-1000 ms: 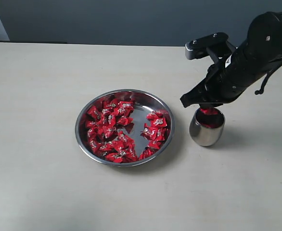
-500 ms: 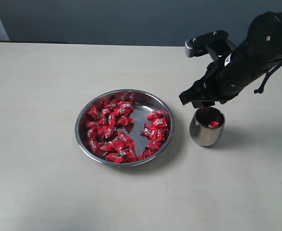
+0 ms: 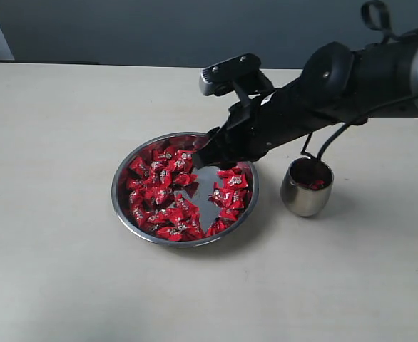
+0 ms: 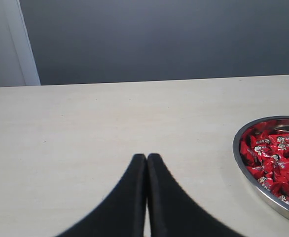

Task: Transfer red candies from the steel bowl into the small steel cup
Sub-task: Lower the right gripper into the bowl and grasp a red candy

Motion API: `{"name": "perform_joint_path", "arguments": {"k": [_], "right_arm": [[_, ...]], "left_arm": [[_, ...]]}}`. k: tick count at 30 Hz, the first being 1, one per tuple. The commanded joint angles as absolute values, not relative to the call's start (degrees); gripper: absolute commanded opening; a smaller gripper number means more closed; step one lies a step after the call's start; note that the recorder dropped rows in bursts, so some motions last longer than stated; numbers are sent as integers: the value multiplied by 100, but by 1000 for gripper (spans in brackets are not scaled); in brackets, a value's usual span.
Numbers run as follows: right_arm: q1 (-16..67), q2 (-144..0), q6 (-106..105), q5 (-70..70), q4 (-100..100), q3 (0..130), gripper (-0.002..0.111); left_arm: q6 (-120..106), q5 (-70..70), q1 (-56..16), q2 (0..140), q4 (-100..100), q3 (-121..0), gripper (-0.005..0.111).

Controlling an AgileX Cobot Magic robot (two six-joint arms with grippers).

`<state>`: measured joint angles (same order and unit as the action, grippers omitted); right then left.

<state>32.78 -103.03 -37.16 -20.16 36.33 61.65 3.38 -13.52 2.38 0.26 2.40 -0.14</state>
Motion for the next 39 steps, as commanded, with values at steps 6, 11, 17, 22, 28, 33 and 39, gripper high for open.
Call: {"name": "perform_joint_path", "arguments": {"k": [6,11,17,22,28,33,39], "right_arm": [[3457,-11481,-3829,-2055,3805,7268,50],[3457,-11940,-3829,-2131,3805,7584,50],[3457,-12215,-3829,-2344,3805,7707,50],[3466,-12354,-3829,-2344,3805,7707,47],[3466,-12437,-3829,-2344,3782,7707,21],[3466,-12149,-3829,-2467,3799,7707,3],[3466,-11302,-3829,-2785,3505,7707,3]], "left_arm": [[350,-1329,204,0,255,0,0],[350,-1329,204,0,255,0,0],[350,-1329,204,0,255,0,0],[350,-1329,204,0,255,0,0],[350,-1329,204,0,255,0,0],[350,-1329,204,0,255,0,0],[350,-1329,204,0,243,0,0]]}}
